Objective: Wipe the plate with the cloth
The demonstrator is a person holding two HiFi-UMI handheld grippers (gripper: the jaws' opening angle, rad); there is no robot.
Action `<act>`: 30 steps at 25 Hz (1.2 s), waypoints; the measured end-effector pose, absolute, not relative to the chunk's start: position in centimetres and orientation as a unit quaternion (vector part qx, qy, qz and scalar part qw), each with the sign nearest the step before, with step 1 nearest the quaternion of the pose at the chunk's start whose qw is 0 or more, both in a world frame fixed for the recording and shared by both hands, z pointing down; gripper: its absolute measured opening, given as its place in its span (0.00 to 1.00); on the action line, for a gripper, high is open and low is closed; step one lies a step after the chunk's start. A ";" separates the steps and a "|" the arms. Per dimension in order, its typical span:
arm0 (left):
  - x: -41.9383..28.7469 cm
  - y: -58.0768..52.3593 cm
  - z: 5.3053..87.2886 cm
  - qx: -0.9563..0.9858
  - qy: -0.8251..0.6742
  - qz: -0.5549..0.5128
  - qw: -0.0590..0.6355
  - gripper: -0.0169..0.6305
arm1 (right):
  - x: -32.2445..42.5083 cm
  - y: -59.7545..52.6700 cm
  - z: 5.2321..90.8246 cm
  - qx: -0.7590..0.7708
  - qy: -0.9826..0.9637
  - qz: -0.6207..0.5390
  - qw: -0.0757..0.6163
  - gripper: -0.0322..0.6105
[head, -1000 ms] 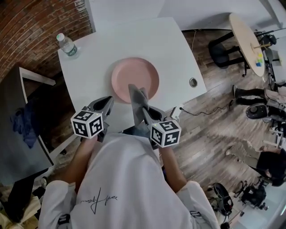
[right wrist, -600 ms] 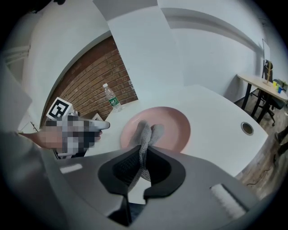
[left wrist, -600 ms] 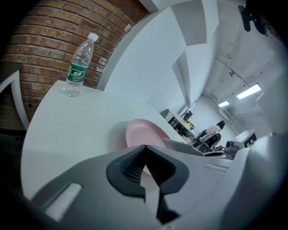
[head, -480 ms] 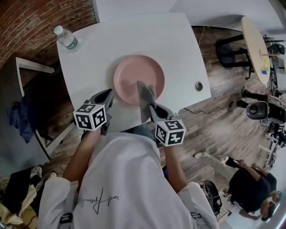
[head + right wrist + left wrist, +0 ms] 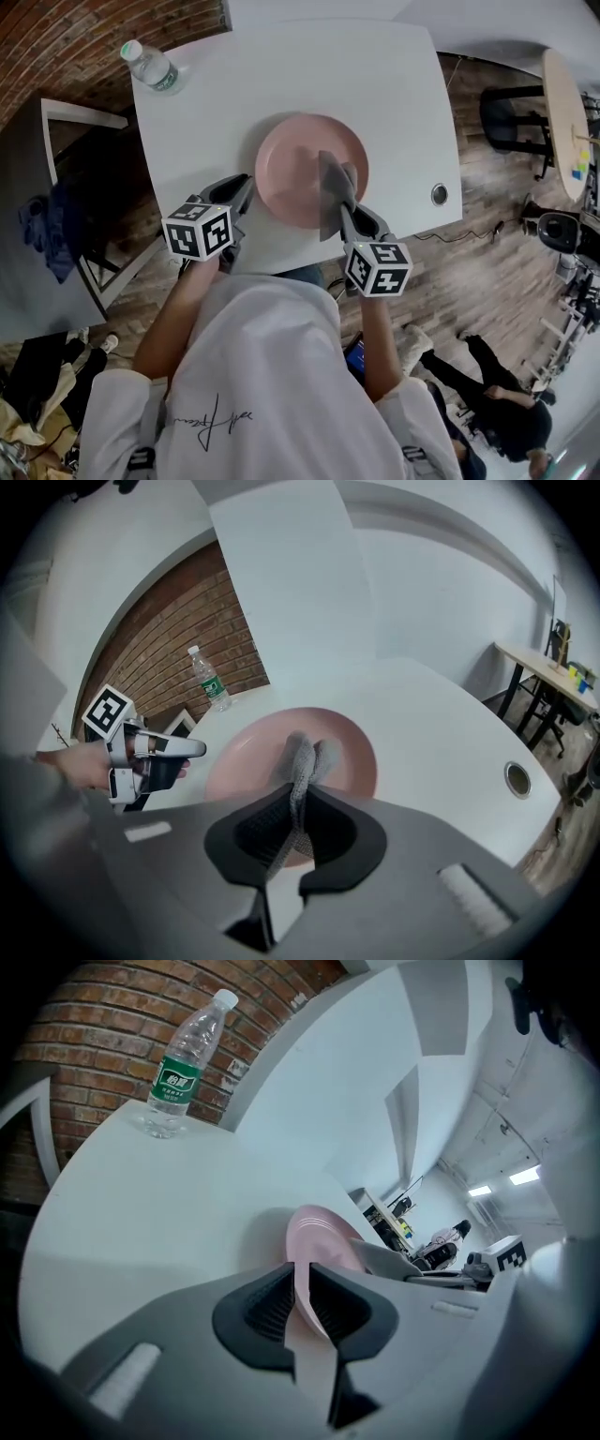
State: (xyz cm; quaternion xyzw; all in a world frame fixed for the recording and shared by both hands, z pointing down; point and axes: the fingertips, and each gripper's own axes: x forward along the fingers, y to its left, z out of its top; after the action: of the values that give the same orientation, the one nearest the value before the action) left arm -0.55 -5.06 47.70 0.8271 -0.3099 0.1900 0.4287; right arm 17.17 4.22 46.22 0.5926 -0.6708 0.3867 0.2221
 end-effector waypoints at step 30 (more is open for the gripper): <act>1.8 -6.3 49.0 0.836 -0.288 0.214 0.415 0.10 | 19.4 -2.6 51.3 0.557 -0.637 0.285 0.451 0.09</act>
State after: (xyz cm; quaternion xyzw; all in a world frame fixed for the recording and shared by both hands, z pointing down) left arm 1.75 -6.32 49.05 0.8363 -0.2879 0.2142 0.4145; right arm 19.43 -2.63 51.28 0.5567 -0.6368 0.2853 0.4507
